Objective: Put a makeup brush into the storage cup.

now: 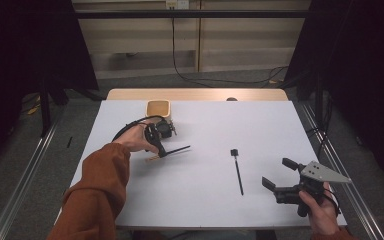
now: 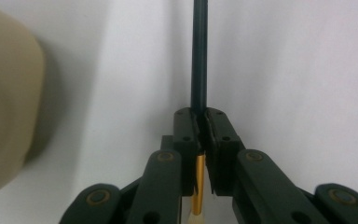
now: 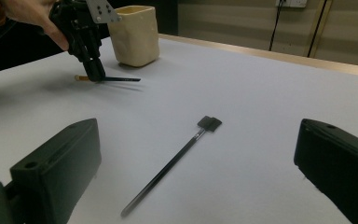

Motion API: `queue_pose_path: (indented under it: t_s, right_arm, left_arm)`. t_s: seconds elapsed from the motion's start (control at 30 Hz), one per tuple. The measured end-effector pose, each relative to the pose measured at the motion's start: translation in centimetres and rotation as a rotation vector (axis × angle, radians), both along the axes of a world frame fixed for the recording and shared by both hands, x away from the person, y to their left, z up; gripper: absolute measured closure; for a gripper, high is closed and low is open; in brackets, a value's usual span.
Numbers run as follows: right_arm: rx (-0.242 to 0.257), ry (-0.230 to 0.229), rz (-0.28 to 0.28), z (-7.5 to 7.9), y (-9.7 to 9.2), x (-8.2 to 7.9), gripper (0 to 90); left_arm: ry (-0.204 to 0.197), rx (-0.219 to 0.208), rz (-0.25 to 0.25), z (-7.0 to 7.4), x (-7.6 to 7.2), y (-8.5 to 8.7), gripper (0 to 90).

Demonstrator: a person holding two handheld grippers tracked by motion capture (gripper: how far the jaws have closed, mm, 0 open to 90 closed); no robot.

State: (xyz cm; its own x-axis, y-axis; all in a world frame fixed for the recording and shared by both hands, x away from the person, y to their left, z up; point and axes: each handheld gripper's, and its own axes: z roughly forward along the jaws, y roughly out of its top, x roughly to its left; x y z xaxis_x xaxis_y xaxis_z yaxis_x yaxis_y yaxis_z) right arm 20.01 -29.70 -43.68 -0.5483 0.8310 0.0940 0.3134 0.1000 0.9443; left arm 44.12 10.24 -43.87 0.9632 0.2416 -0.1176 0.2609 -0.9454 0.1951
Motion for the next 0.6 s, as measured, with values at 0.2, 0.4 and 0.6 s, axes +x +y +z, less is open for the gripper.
queue_pose_path:
  t_s: [0.2, 0.4, 0.6]
  right_arm:
    - [-0.001, 0.001, -0.004, 0.0, -0.1, 0.0, 0.0]
    - [-0.003, 0.001, -0.003, 0.0, 0.0, 0.0, 0.0]
    - [-0.003, 0.001, -0.002, 0.0, 0.0, 0.0, 0.0]
  left_arm:
    - [0.012, -0.16, 0.086, 1.8, -0.2, 1.5, 83.9]
    - [0.005, -0.256, 0.121, 2.7, -0.6, 2.5, 83.8]
    - [-0.002, -0.31, 0.152, 3.0, -0.9, 2.9, 83.8]
